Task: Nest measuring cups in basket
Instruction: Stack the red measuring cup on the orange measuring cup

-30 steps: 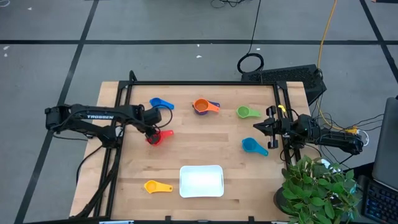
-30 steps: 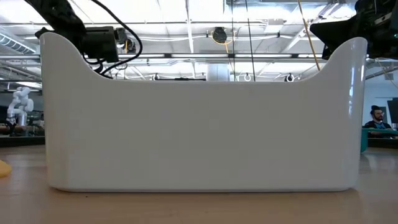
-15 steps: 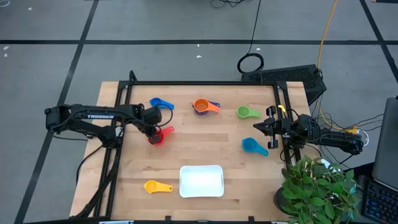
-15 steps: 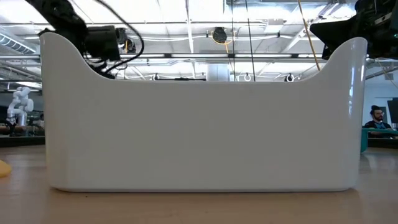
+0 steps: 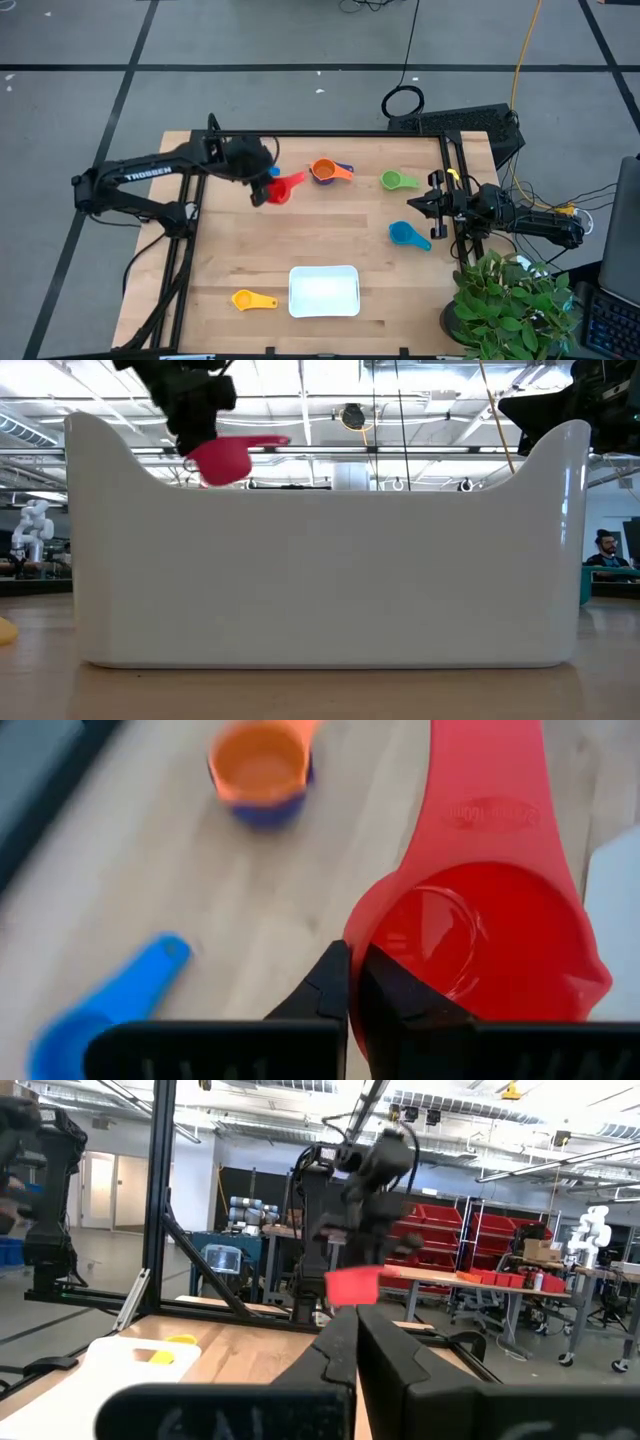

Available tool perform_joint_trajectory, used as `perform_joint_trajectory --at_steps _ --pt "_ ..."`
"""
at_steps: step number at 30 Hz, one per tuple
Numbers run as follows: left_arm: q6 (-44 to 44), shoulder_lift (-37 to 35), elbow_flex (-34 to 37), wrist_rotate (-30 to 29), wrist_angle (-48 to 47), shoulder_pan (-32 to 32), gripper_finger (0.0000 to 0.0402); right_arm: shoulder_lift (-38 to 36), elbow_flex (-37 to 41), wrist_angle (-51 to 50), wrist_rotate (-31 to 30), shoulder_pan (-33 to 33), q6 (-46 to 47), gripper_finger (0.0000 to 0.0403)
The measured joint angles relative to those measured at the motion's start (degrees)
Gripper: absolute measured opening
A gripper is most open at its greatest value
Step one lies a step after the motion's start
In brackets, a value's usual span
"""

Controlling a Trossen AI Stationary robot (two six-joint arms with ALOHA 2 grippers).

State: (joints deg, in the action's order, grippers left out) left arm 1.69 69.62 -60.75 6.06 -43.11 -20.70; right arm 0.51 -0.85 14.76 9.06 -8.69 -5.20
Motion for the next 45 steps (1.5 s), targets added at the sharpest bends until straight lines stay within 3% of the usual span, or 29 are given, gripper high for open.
perform_joint_trajectory --at_steps 4,15,19,33,37,45 --pt "-4.7 3.7 -7.0 0.2 -0.6 -2.5 0.0007 0.0 0.0 0.0 0.0 0.0 0.0 0.0000" --pt "-17.4 21.0 -25.1 7.5 -0.3 -4.5 0.0007 0.0 0.0 1.2 0.0 0.0 -2.2 0.0000" --pt "-20.5 27.0 -28.5 8.0 -0.3 -5.3 0.0007 0.0 0.0 1.2 -0.4 0.0 4.2 0.0000" --pt "-31.0 41.5 -31.7 7.9 4.8 -9.4 0.0007 0.0 0.0 1.3 -4.6 0.0 5.6 0.0000" --pt "-33.4 43.3 -31.7 7.9 5.7 -10.2 0.0011 0.0 0.0 1.2 -7.7 0.0 5.6 0.0000" --pt "-35.6 44.3 -31.7 7.4 7.4 -10.9 0.0007 0.0 0.0 1.2 -8.0 0.0 4.5 0.0000"
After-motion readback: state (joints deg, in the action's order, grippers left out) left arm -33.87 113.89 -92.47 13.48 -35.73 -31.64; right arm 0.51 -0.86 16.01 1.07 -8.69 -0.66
